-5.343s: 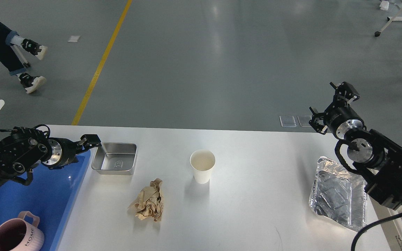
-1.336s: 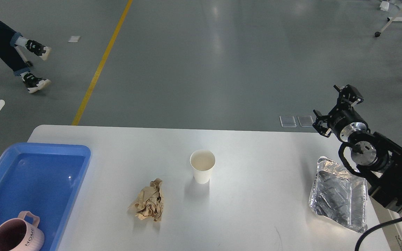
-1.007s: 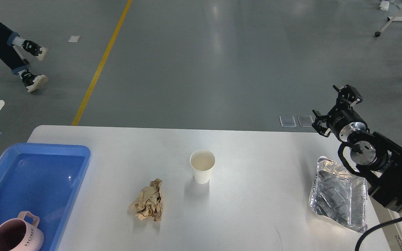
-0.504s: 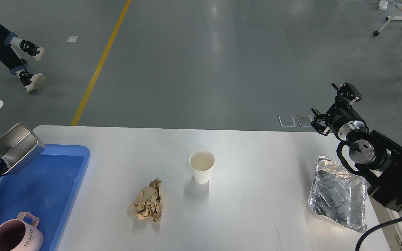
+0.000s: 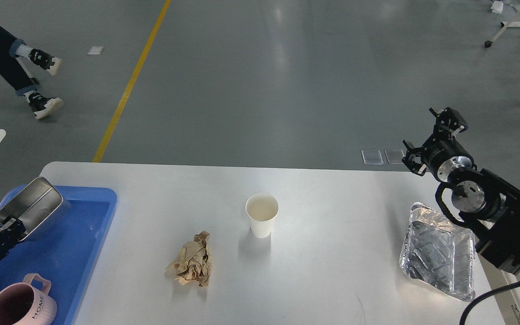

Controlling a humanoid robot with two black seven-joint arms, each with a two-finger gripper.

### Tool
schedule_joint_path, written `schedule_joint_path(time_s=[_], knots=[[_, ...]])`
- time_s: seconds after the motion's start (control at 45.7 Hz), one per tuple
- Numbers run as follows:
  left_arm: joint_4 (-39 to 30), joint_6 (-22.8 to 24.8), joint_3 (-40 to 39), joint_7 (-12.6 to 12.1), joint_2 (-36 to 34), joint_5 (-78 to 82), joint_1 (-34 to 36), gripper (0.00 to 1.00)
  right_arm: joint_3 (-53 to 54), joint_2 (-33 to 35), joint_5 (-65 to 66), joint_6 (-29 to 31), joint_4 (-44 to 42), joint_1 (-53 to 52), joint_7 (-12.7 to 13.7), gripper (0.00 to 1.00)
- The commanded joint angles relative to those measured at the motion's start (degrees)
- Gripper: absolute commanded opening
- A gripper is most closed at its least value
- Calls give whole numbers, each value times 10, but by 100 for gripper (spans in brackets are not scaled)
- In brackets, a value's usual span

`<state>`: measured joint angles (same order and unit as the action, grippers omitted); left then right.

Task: Tidy desktop
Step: 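Lift the steel tray and carry it over the blue bin, then lower the steel tray into the blue bin and release it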

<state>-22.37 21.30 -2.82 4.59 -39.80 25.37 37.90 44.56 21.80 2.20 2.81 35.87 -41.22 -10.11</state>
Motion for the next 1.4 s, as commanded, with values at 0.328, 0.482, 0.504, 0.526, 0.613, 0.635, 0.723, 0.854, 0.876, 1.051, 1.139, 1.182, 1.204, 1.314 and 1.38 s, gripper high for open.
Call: schedule_joint_path(time_s=[0.328, 0.482, 0.504, 0.526, 0.613, 0.635, 0.723, 0.854, 0.876, 1.051, 1.139, 1.182, 1.204, 1.314, 1.38], knots=[[2, 0, 4, -1, 13, 1, -5, 0, 0, 1, 0, -5, 9, 1, 0, 100], [2, 0, 4, -3, 17, 1, -12, 0, 0, 2, 0, -7, 17, 0, 0, 100], [2, 0, 4, -3, 17, 1, -12, 0, 1, 3, 0, -7, 17, 0, 0, 100], [2, -1, 4, -4, 17, 1, -12, 0, 1, 3, 0, -7, 17, 0, 0, 100], [2, 0, 4, -5, 19, 1, -12, 0, 1, 5, 0, -11, 18, 0, 0, 100], [2, -1, 4, -5, 19, 1, -12, 0, 1, 5, 0, -11, 18, 0, 0, 100], [3, -1, 4, -5, 19, 1, -17, 0, 1, 5, 0, -11, 17, 1, 0, 100], [4, -2, 4, -5, 19, 0, -20, 3, 1, 5, 0, -11, 18, 1, 0, 100], [4, -2, 4, -5, 18, 0, -20, 4, 1, 5, 0, -11, 18, 1, 0, 100], [12, -6, 2, -4, 17, 1, -20, 14, 1, 6, 0, -11, 19, 0, 0, 100], [12, -4, 2, -4, 16, 1, -19, 19, 1, 6, 0, -11, 21, 0, 0, 100], [12, -5, 2, -4, 15, 1, -19, 21, 1, 9, 0, -11, 21, 1, 0, 100], [11, -5, 2, -3, 14, 1, -19, 22, 1, 9, 0, -11, 21, 1, 0, 100], [12, -6, 1, 1, 13, 0, -14, 40, 1, 10, 0, -11, 21, 1, 0, 100], [11, -2, 0, 2, 12, 0, -12, 54, 1, 10, 0, -11, 21, 1, 0, 100]])
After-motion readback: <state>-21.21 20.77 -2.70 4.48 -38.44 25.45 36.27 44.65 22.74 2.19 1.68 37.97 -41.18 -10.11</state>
